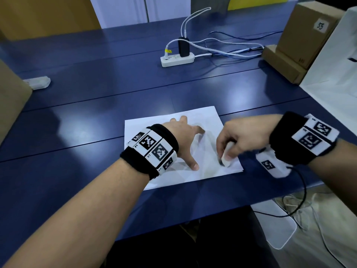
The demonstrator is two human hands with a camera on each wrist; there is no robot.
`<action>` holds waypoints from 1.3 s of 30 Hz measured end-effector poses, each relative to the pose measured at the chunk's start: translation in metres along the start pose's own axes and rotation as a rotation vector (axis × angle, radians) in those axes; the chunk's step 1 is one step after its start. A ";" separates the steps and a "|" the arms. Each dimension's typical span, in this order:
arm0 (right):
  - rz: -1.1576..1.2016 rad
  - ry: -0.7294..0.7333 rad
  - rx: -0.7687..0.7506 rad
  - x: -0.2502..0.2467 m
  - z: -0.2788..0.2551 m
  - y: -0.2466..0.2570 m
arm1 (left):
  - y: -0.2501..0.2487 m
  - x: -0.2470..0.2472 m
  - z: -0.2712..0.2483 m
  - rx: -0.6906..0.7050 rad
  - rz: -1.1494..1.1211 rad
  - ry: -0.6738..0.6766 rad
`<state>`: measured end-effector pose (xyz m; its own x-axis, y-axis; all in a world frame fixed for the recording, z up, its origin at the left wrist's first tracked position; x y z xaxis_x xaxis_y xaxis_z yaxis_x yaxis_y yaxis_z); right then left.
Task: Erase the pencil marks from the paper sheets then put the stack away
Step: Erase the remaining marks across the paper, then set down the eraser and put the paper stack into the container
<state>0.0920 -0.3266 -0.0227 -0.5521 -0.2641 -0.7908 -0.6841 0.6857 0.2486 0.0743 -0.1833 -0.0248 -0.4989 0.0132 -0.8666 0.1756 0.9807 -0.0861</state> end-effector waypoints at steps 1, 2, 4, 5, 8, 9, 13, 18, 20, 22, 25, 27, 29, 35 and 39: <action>-0.001 -0.029 0.005 -0.003 0.002 -0.001 | 0.000 0.000 0.000 0.001 0.001 0.002; -0.012 -0.118 0.037 -0.012 0.005 -0.006 | -0.001 0.001 0.000 0.001 0.004 0.005; -0.053 -0.336 0.137 -0.033 0.010 -0.020 | -0.001 0.000 0.000 -0.001 0.007 0.006; -0.059 -0.403 0.174 -0.037 0.010 -0.026 | -0.001 0.000 0.000 -0.001 0.006 0.003; -0.022 -0.271 0.122 -0.023 0.005 -0.026 | -0.002 -0.001 0.000 -0.001 0.009 -0.004; -0.012 -0.152 0.067 -0.012 0.001 -0.018 | -0.002 -0.001 -0.001 -0.001 0.007 -0.004; 0.005 -0.152 0.048 -0.012 0.004 -0.010 | -0.004 0.000 0.000 0.001 0.005 -0.008; -0.059 -0.363 0.130 -0.033 0.010 -0.022 | -0.004 0.000 -0.003 -0.002 -0.004 -0.011; -0.031 -0.143 0.039 -0.012 0.005 -0.007 | -0.005 -0.001 -0.005 -0.005 -0.007 -0.014; -0.005 -0.032 -0.008 0.001 0.001 0.004 | -0.005 -0.002 -0.006 -0.009 -0.012 -0.012; -0.005 -0.254 0.121 -0.023 0.012 -0.016 | -0.007 -0.003 -0.008 -0.011 -0.016 -0.008; -0.024 -0.444 0.215 -0.038 0.011 -0.029 | -0.007 -0.003 -0.009 -0.009 -0.019 -0.010; -0.016 -0.422 0.212 -0.033 0.005 -0.030 | -0.006 -0.003 -0.009 -0.009 -0.020 -0.012; 0.021 -0.177 0.092 0.003 -0.009 -0.009 | -0.005 -0.002 -0.009 -0.004 0.002 -0.023; 0.097 -0.185 0.095 0.006 -0.010 -0.014 | -0.005 -0.001 -0.010 -0.003 -0.001 -0.026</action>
<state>0.0936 -0.3444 -0.0249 -0.5104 -0.0706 -0.8570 -0.5789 0.7652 0.2817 0.0653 -0.1858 -0.0181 -0.4764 0.0073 -0.8792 0.1728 0.9812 -0.0855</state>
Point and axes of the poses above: each hand's wrist, its own z-axis towards the middle knuckle, its own x-axis out of the palm, y = z × x, the point moved 6 cm from there along z, towards the middle knuckle, and after that the axes turned 8 degrees about -z, right-handed, at the moved point
